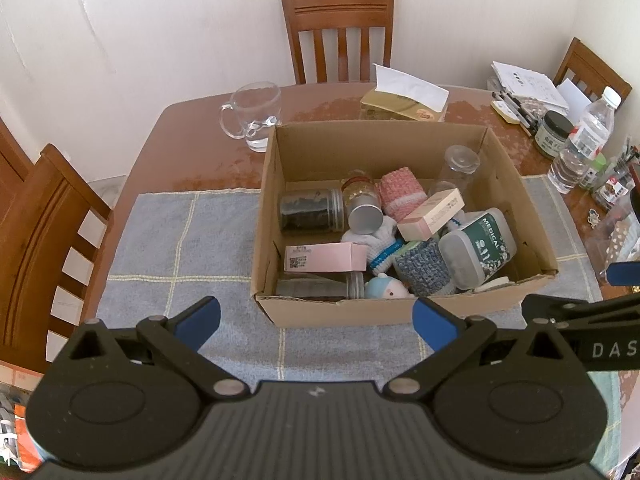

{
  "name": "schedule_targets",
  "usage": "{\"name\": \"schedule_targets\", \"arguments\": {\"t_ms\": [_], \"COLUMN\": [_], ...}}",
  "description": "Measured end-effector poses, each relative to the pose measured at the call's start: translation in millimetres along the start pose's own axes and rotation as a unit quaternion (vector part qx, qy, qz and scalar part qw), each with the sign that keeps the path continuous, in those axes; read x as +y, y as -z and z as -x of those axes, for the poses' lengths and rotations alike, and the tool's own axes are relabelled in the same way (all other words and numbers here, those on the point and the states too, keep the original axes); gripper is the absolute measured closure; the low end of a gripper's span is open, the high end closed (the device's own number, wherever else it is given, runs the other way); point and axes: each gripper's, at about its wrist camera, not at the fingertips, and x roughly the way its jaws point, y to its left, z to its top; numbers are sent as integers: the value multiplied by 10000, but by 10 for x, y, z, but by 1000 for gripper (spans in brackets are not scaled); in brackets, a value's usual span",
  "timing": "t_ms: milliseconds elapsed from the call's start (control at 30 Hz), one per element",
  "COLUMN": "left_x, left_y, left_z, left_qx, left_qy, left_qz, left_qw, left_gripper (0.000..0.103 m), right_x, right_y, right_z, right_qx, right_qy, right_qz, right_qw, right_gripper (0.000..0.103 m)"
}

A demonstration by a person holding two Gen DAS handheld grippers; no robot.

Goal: Organize objects

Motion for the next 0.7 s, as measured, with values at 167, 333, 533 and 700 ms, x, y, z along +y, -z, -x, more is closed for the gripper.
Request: {"name": "schedule_targets", "arguments": {"t_ms": [167, 333, 533, 700], "left_x": [-12, -26, -24, -27], "left_y": [-5, -13, -25, -27], "left_z": [4, 1, 0, -7], "left_qx": [5, 25, 29, 43], "left_qy": [9, 4, -15, -46], "left_qz": [-11, -23, -28, -49], "left_qw": [10000, 10000, 10000, 10000], "left_gripper": [1, 1, 1, 1], "right_x": [-5, -10, -21, -11], "right_y": [3, -1, -15, -20], "right_z": [2, 3, 0, -11], "right_qx": [-2, -1, -20, -14], "right_qy": [7, 5, 9, 0], "right_qz": [-16, -31, -62, -59], "right_qw": [10000, 10000, 10000, 10000], "right_gripper": [0, 0, 0, 0]}}
